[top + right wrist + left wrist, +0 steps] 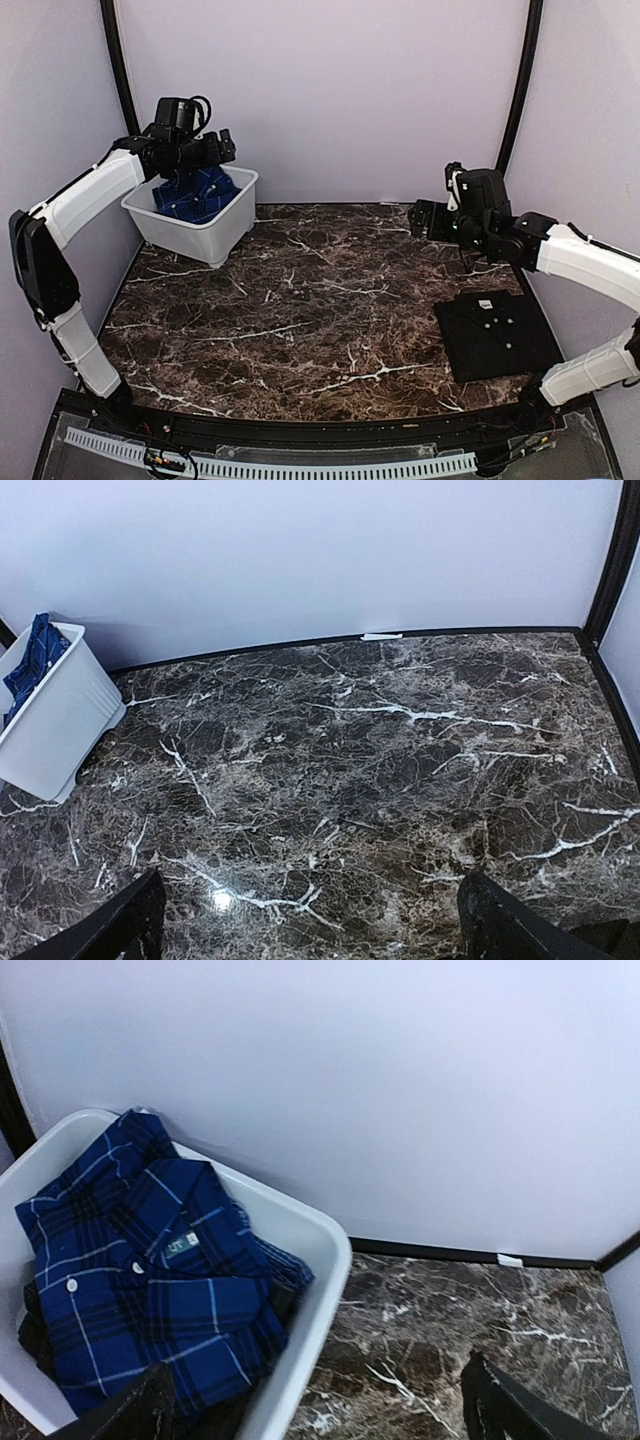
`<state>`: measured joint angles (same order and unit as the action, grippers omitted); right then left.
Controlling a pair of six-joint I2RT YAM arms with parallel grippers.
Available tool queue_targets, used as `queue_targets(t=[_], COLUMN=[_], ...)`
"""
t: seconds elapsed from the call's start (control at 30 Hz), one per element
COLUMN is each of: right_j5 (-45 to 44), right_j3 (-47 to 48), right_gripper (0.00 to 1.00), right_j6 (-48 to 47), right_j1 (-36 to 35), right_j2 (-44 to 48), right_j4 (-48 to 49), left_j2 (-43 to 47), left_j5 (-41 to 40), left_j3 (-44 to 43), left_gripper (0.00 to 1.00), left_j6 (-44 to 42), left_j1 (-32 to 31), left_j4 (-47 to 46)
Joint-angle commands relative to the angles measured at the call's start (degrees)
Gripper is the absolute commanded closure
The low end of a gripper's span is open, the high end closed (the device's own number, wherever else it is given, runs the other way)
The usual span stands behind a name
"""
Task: Fold and stack the long sleeve shirts
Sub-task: Pick up the crumpled shirt from the bin.
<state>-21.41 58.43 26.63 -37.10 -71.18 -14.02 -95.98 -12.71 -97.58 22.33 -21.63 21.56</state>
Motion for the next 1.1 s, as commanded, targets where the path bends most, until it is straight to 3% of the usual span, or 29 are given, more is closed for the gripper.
queue_targets(t=[0.0, 0.27, 0.47, 0.6, 0.63, 0.67, 0.73, 0.8, 0.87, 1.07], right_j5=[2.8, 7.5, 10.6, 11.2, 11.2, 11.3, 11.5, 11.8, 12.1, 12.2], right_j3=[2.2, 2.7, 3.5, 3.9, 3.8, 3.6, 3.5, 3.6, 3.8, 4.4], right_gripper=[0.01, 0.01, 0.01, 0.01, 0.01, 0.01, 0.01, 0.01, 0.01, 0.01], right_j6=[-0.4, 0.1, 0.7, 0.9, 1.0, 1.1, 1.3, 1.6, 1.8, 1.9], right_j1=[-0.6, -0.7, -0.8, -0.8, -0.8, -0.8, -0.9, -0.8, -0.8, -0.8], right_j2=[0.2, -1.2, -2.9, -3.3, -3.2, -3.2, -3.2, -3.5, -3.9, -4.8], right_j4=[1.0, 1.2, 1.3, 0.3, 0.1, 0.0, 0.0, 0.0, 0.2, 1.1], left_j2=[-9.9, -27.4, -40.5, -44.3, -44.3, -44.2, -43.6, -42.2, -40.0, -30.7], left_j5=[1.8, 4.0, 4.7, 6.3, 6.5, 6.9, 7.3, 7.4, 7.5, 8.8], left_j3=[-9.6, -21.0, -30.8, -33.9, -34.1, -34.5, -36.3, -37.9, -38.5, -38.5], left_gripper=[0.02, 0.02, 0.04, 0.22, 0.37, 0.46, 0.76, 0.93, 1.00, 1.00], left_j6=[1.4, 2.3, 2.6, 3.3, 3.3, 3.3, 3.1, 2.7, 2.1, -0.8], left_j1=[7.9, 17.5, 19.1, 19.2, 19.2, 19.2, 19.2, 19.1, 19.1, 17.5], left_j4=[9.1, 12.5, 14.4, 13.7, 13.5, 13.3, 13.4, 13.5, 13.0, 9.9])
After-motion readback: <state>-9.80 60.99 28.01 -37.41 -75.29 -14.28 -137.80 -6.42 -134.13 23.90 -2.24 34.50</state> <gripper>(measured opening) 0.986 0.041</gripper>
